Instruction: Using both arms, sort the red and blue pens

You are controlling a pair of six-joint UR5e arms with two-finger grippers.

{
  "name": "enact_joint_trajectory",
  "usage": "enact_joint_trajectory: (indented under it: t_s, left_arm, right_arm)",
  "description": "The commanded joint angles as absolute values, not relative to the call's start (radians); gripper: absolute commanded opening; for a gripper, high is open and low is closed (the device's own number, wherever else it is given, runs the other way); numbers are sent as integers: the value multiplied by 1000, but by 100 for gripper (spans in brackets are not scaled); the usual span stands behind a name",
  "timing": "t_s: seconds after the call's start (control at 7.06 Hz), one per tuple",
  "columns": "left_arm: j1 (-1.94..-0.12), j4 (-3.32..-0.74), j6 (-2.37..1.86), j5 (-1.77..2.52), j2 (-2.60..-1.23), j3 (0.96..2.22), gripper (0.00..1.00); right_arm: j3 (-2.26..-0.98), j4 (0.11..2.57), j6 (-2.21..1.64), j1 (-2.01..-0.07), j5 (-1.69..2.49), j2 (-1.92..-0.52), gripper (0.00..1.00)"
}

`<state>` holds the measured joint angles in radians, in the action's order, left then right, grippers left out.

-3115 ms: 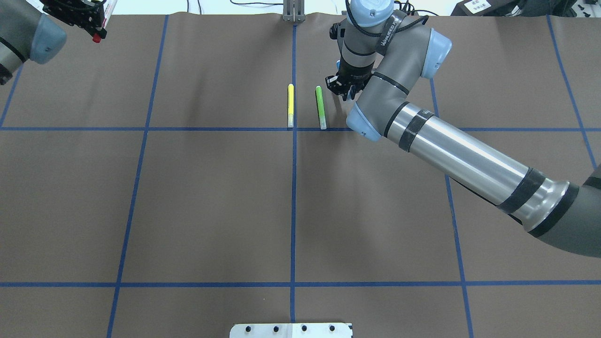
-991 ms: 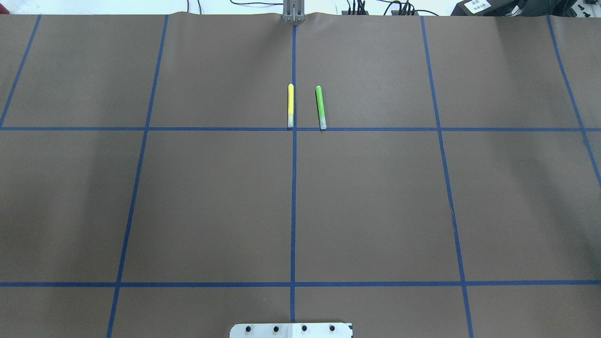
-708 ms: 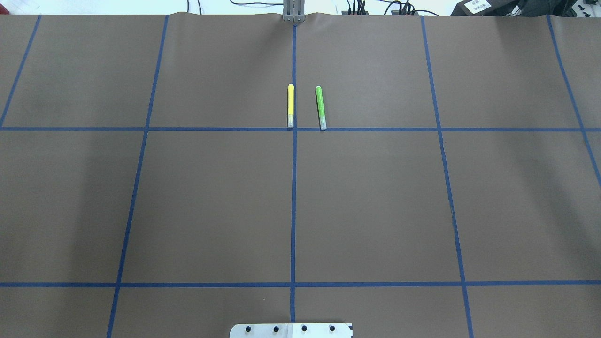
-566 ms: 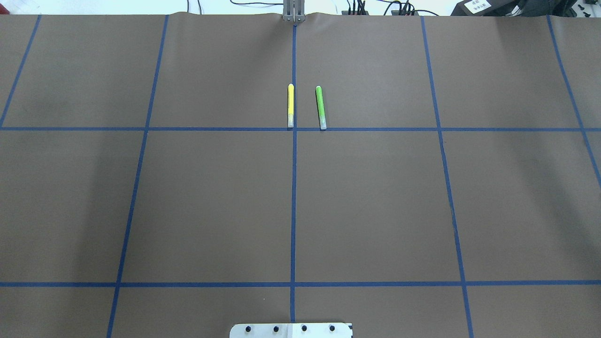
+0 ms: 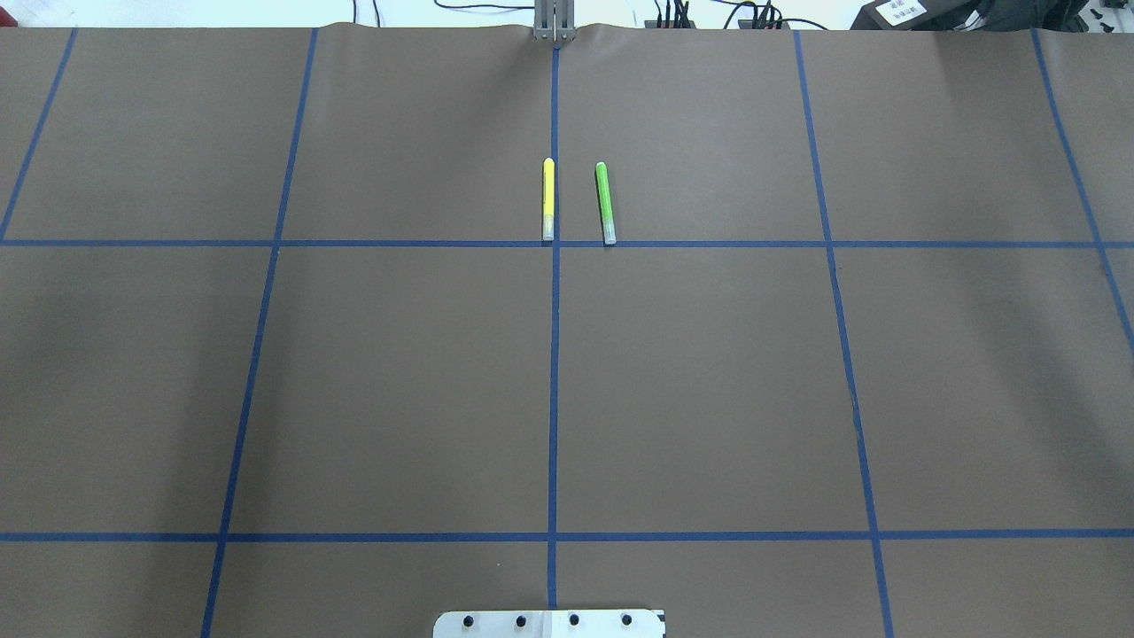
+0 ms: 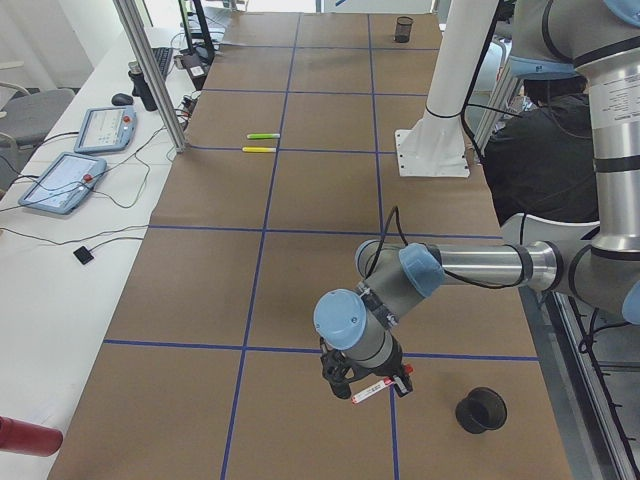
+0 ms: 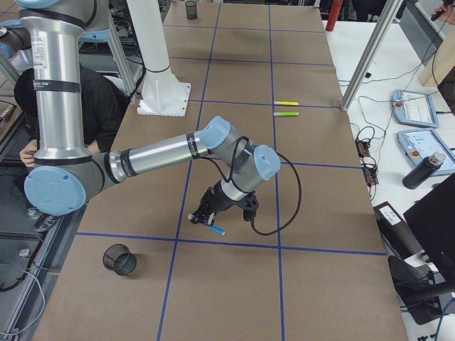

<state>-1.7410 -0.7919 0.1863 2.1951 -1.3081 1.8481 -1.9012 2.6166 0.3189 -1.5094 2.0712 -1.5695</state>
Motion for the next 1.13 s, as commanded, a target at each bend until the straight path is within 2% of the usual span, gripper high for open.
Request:
enact_joint_trajectory:
  t_s: [0.0,0.42,0.71,0.99]
  left_arm:
    - [-1775,-602,305,2194,-1260,1881,0]
    - [-1778,-504,392,2192,-1165,1855,0]
    - [-1813,-407,394,2191,-1164,1824,0]
    - [-1857,-402,394,2189,-1166,1742,0]
  right_arm:
    - [-1942,2689,432,-1523,2072,-1578,0]
    - [-1927,2685,469,-1523,2120,-1565,0]
    - [-1924,2678,471,-1523,2149,-1565,0]
    - [-1918,2677,468,-1523,2163,-1565,0]
